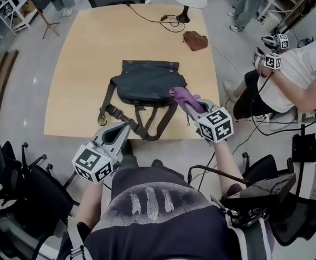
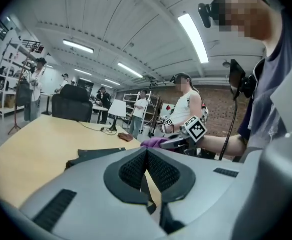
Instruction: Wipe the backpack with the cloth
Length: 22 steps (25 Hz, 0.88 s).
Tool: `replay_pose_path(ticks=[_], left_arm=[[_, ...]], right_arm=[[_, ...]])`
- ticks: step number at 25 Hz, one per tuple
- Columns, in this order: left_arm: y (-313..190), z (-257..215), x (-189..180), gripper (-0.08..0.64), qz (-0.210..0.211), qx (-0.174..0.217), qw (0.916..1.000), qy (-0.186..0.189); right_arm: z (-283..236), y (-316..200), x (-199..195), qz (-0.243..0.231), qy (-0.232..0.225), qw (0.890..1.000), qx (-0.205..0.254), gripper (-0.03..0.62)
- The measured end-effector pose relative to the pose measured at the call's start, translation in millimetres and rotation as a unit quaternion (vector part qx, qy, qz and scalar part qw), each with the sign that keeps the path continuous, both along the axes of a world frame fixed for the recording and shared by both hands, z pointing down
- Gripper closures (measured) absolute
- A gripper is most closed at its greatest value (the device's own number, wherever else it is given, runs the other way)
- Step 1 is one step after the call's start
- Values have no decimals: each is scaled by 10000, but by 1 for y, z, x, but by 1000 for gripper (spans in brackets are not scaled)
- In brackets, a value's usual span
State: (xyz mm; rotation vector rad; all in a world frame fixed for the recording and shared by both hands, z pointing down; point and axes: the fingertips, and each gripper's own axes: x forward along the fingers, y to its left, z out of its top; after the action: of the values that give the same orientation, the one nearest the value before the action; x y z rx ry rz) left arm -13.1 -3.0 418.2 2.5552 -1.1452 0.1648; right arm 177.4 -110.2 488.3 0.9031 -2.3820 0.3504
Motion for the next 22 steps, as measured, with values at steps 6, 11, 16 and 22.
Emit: replay_pose_path(ticks=[6, 11, 16, 22], left_arm=[[-48, 9, -31, 554, 382, -68, 9992, 17], [-84, 14, -73, 554, 653, -163, 9977, 19], [-115, 18, -115, 554, 677, -260, 9973, 116], [-131, 32, -142, 554, 843, -377, 9955, 216]], right_arm=[[21, -101, 34, 1104, 1255, 9843, 564, 560], [78, -150, 39, 1583, 1996, 9670, 98, 560], [117, -152, -4, 1483, 1915, 9685, -571, 560], [125, -132, -53, 1264, 1833, 9691, -1066, 560]])
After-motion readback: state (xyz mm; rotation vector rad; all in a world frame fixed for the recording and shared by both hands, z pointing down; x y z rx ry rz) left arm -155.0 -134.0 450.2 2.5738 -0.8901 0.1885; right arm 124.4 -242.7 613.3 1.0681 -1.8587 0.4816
